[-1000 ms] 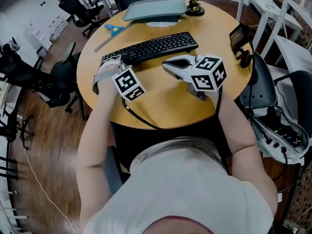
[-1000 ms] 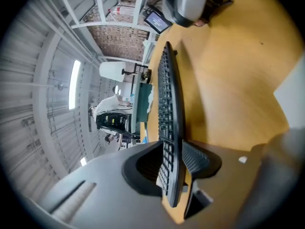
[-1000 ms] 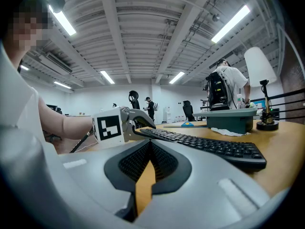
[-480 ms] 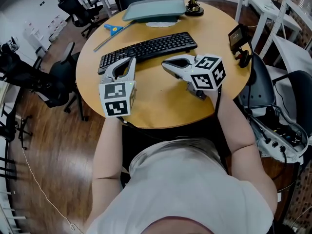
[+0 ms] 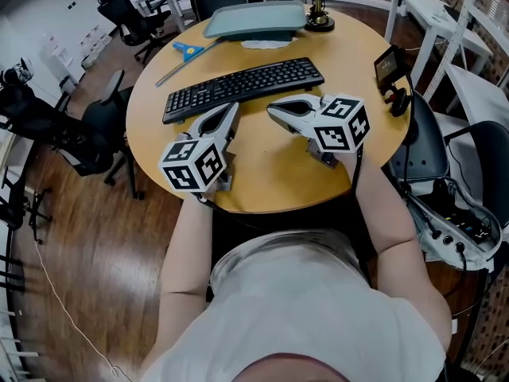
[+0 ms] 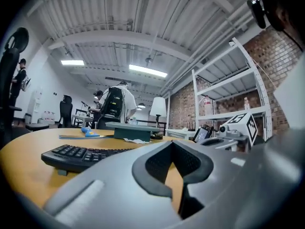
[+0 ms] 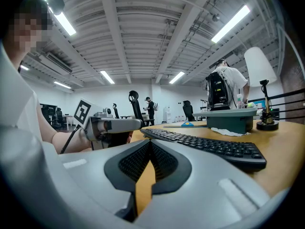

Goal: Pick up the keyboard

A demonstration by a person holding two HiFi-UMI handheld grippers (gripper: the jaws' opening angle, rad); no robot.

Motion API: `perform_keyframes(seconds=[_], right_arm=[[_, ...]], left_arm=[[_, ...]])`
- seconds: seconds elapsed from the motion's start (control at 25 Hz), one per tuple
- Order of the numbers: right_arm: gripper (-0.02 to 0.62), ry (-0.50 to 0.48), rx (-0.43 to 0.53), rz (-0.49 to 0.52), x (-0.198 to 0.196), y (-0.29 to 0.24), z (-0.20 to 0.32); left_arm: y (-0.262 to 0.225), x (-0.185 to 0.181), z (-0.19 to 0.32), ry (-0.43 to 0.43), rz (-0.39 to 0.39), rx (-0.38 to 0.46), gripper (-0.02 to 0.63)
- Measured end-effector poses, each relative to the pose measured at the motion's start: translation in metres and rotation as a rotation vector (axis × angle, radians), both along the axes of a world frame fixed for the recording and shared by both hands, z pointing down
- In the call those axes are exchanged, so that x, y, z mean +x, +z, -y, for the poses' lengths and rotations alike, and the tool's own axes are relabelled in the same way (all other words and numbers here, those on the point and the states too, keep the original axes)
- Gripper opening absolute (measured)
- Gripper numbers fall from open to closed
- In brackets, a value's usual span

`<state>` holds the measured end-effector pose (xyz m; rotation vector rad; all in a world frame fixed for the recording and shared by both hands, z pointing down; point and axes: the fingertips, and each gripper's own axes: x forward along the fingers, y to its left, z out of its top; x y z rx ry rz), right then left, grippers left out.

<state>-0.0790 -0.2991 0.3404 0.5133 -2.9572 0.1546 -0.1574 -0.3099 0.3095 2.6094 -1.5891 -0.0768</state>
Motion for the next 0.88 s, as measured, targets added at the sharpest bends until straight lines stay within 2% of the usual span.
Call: perform_keyframes(seconds=[0.24, 0.44, 0.88], right_arm=[[0.002, -0.001, -0.001, -0.002, 0.0, 0.001, 0.0], [0.002, -0.001, -0.001, -0.003, 0.0, 0.001, 0.0], [0.0, -0.001, -0.001, -0.007, -0.003, 0.0, -0.001]], left_arm=[[0.019, 0.014, 0.002, 0.023, 0.101, -0.07, 0.0], [0.024, 0.016, 0.004, 0.032, 0.113, -0.098, 0.0], [0.022, 0.013, 0.003, 0.034, 0.114, -0.103, 0.0]])
